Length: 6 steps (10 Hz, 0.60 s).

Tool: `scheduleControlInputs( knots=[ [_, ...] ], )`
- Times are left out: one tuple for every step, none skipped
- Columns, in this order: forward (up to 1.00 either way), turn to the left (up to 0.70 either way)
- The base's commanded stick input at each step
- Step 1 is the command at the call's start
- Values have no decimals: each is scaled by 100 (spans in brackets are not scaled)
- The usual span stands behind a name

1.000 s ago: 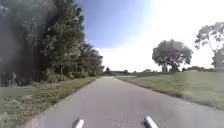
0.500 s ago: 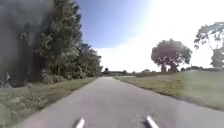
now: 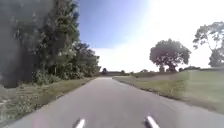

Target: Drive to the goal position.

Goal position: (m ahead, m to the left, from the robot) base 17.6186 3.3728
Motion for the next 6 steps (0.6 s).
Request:
scheduleControlInputs(
  knots=[
    [70, 0],
    [70, 0],
    [70, 0],
    [70, 0],
    [70, 0],
    [70, 0]
  ],
)
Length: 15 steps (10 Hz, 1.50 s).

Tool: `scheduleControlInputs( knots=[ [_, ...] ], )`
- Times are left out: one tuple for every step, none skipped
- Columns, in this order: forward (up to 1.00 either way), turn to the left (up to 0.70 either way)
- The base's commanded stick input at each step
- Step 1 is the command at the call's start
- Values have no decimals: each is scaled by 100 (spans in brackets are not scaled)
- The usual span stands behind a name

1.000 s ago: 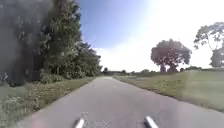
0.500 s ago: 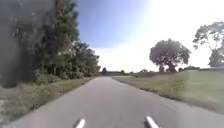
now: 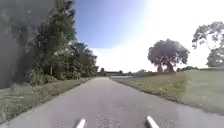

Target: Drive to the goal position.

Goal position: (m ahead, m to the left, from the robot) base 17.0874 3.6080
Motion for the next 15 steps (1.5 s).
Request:
scheduleControlInputs(
  knots=[
    [70, 0],
    [70, 0],
    [70, 0],
    [70, 0],
    [70, 0],
    [70, 0],
    [70, 0],
    [70, 12],
    [70, 35],
    [70, 35],
    [70, 35],
    [70, 35],
    [70, 35],
    [70, 35],
    [70, 35]
  ],
)
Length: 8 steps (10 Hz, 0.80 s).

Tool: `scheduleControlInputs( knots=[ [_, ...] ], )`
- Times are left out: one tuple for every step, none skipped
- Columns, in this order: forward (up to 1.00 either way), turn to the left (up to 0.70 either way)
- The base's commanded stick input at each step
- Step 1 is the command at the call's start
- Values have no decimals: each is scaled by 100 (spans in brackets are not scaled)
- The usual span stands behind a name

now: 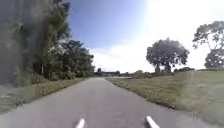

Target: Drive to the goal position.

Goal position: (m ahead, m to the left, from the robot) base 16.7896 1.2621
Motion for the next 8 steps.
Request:
scheduleControlInputs(
  knots=[
    [70, 35],
    [70, 12],
    [70, 0],
    [70, 0],
    [70, 0],
    [70, 0],
    [70, 0],
    [70, 0]
  ],
)
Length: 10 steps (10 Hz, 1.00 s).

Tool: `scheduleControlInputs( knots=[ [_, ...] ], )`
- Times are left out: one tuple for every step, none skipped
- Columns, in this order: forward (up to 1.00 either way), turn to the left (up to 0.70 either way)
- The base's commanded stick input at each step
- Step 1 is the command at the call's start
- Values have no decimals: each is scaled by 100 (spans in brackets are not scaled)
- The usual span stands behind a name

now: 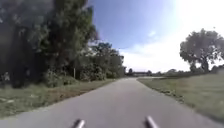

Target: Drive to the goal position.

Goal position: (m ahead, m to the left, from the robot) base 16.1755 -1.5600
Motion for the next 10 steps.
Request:
scheduleControlInputs(
  knots=[
    [70, 0],
    [70, 0],
    [70, 0],
    [70, 0],
    [70, 0],
    [70, 0],
    [70, 0],
    [70, 0],
    [70, 0],
    [70, 0]
  ],
)
